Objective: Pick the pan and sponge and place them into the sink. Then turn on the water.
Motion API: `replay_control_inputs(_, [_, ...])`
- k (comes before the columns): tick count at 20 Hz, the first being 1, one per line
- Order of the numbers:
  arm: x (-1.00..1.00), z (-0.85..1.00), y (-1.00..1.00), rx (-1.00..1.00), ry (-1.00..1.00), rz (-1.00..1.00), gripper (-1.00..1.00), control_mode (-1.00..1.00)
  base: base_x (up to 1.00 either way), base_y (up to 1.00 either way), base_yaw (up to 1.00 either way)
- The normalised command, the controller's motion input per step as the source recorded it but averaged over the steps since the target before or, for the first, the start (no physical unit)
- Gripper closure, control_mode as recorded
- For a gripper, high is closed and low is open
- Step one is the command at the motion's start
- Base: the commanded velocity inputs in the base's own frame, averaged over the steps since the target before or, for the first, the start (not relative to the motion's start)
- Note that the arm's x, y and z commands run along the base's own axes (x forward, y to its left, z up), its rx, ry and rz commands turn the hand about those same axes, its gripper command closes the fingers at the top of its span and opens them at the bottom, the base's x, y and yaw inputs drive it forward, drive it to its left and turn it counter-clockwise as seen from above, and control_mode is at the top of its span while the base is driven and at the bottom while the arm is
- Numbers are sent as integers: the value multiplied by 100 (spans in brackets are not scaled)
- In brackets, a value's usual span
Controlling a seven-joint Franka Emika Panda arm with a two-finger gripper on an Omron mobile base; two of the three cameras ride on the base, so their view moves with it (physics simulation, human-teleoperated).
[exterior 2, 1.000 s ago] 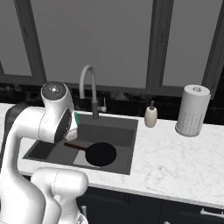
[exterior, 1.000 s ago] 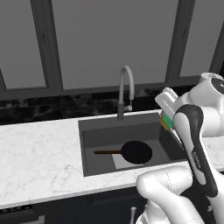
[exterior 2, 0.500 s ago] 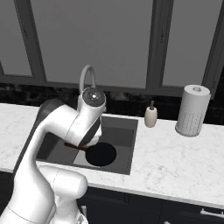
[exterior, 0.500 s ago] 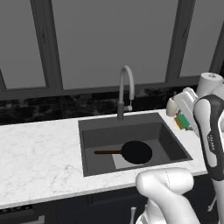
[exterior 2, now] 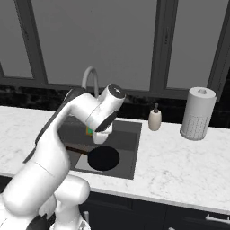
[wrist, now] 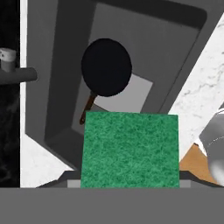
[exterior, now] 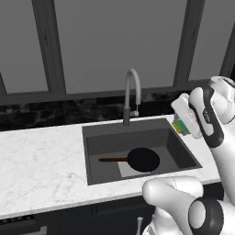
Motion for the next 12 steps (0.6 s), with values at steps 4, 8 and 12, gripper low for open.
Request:
replay_control_inputs(4, [49, -56, 0, 6, 22, 0, 100, -100, 0, 0, 0])
replay_control_inputs(8, [35, -72, 0, 2, 18, 0, 100, -100, 0, 0, 0])
replay_control_inputs(12, [31, -77, 0, 0, 9, 0, 100, -100, 0, 0, 0])
